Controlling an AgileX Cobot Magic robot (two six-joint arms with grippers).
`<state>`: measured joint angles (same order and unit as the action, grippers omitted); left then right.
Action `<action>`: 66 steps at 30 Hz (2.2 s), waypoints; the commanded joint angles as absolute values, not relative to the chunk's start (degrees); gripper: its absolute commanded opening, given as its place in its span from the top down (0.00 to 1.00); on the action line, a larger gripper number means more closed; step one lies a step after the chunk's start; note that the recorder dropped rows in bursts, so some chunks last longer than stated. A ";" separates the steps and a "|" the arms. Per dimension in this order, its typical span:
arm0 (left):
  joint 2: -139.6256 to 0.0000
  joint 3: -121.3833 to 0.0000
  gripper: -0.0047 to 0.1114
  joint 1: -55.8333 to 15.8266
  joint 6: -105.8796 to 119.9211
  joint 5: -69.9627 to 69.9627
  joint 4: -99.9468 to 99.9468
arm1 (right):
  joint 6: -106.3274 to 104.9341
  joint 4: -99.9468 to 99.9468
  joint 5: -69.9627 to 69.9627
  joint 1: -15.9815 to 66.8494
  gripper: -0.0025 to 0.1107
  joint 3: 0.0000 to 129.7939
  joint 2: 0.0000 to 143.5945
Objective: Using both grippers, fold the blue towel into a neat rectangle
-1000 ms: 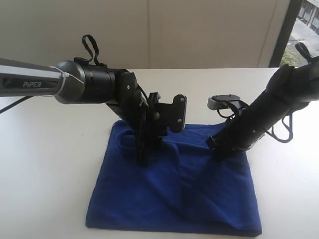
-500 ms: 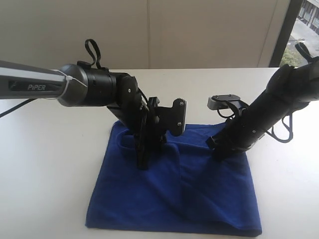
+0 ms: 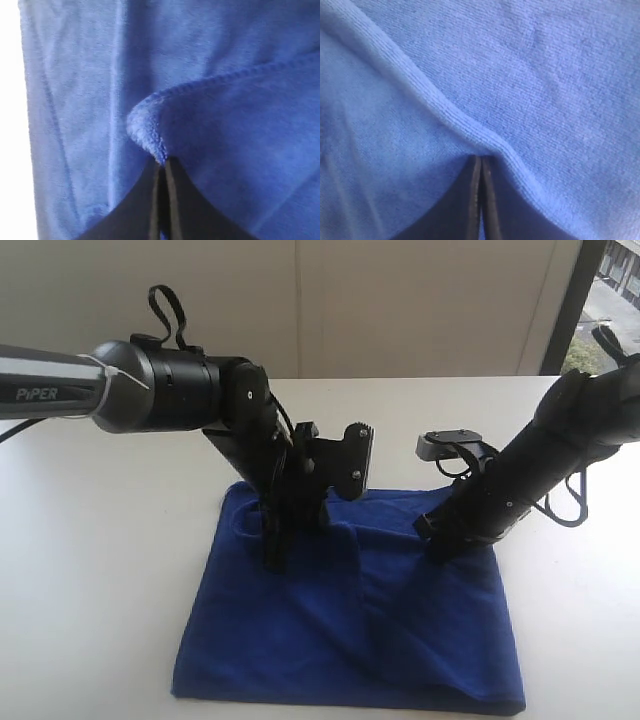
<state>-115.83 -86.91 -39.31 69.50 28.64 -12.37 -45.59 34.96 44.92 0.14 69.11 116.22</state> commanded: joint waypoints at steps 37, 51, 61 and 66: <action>-111.93 -86.71 0.96 -39.43 70.18 69.60 -1.99 | -46.38 34.36 45.42 0.00 0.98 69.14 116.81; -110.42 -85.87 0.96 -39.43 65.76 69.96 -2.77 | -46.38 34.25 46.18 0.00 0.98 69.14 116.81; -110.75 -80.68 0.55 -38.96 60.07 68.46 4.97 | -46.38 34.25 46.29 0.00 0.98 69.14 116.81; -110.75 -80.68 0.40 -38.96 58.18 65.81 4.97 | -46.38 34.25 46.29 0.00 0.98 69.14 116.81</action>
<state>-111.00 -81.19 -39.12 59.55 64.52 5.32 -45.59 35.19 46.09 0.14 69.11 116.30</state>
